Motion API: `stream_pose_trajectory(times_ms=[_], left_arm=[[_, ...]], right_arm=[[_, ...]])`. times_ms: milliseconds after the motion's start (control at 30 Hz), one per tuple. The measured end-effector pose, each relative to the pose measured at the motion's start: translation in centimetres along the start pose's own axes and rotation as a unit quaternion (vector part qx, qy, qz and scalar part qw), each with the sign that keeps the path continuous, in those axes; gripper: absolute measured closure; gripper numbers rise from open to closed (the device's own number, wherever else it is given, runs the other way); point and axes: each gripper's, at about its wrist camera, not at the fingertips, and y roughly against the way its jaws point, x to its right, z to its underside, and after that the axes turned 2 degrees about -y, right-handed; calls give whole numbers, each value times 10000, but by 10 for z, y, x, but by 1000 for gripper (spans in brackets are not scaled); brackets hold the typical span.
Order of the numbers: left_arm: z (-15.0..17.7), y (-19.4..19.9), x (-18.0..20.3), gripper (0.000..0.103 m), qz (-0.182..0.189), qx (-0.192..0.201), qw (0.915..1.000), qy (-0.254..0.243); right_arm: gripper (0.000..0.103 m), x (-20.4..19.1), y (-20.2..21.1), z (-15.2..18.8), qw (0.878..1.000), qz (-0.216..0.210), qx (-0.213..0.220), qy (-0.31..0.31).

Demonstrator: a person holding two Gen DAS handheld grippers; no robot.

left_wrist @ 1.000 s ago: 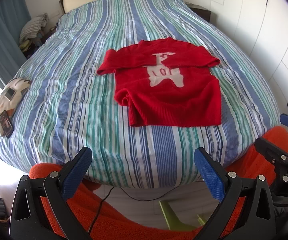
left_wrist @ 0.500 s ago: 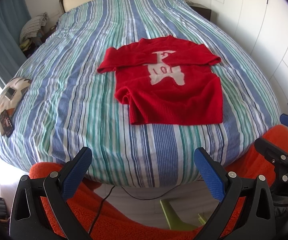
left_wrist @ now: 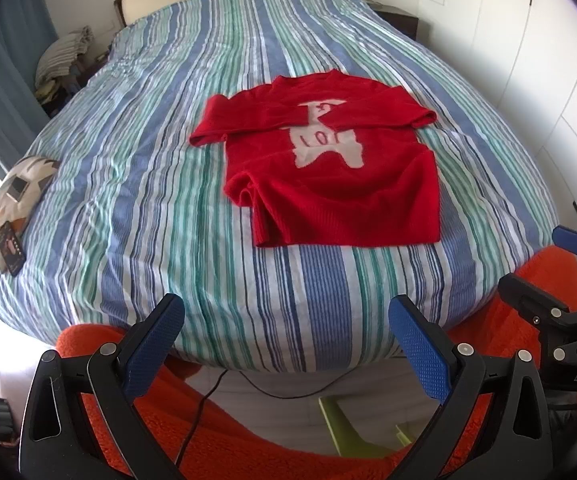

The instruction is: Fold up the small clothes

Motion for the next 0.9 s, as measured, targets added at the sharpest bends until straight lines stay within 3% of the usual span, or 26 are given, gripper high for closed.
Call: stream_pose_trajectory(times_ms=[900], left_arm=[[-2, 3, 5, 1, 8, -9, 10000, -21]], right_arm=[[0, -5, -6, 1, 9999, -55, -114, 43]])
